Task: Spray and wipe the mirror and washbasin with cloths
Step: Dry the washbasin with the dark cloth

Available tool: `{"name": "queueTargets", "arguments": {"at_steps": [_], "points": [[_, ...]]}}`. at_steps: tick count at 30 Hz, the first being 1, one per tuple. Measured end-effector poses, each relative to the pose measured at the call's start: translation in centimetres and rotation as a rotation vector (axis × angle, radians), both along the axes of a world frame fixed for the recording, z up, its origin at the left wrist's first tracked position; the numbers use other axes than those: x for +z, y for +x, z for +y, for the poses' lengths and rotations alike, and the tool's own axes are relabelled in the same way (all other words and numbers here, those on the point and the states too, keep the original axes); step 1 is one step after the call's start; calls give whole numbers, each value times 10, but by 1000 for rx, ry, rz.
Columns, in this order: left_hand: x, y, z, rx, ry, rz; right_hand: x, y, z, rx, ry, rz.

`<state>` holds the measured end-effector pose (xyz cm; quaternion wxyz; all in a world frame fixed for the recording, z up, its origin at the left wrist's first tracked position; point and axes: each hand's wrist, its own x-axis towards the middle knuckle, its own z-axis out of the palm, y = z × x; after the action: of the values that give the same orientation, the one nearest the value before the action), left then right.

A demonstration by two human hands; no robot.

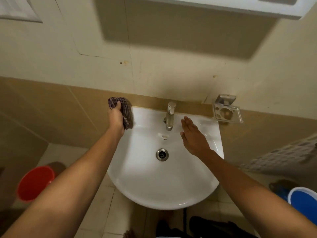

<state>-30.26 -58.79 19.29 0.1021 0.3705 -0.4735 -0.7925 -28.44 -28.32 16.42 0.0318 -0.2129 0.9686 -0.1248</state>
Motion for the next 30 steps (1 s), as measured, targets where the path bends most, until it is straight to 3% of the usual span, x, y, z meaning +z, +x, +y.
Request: {"name": "queueTargets", "arguments": {"at_steps": [4, 8, 12, 13, 17, 23, 27, 30], "points": [[-8, -11, -5, 95, -416, -18, -5, -25, 5, 15, 28, -1], [-56, -16, -9, -118, -805, -4, -17, -41, 4, 55, 66, -47], [-86, -10, 6, -449, -1446, -367, -29, -50, 7, 74, 80, -58], [-86, -8, 11, -516, -1532, -427, -32, -51, 10, 70, 85, -56], [-87, -8, 23, -617, -1619, -466, -43, -54, 20, 45, 96, -55], [-91, -10, 53, -864, -1741, -352, -48, -54, 26, 28, 142, -27], [-89, -5, 85, -1052, -1813, -151, -51, -56, 31, 22, 158, -18], [-95, 2, 107, -1045, -1789, -47, -51, -55, 31, 34, 150, -25]]}}
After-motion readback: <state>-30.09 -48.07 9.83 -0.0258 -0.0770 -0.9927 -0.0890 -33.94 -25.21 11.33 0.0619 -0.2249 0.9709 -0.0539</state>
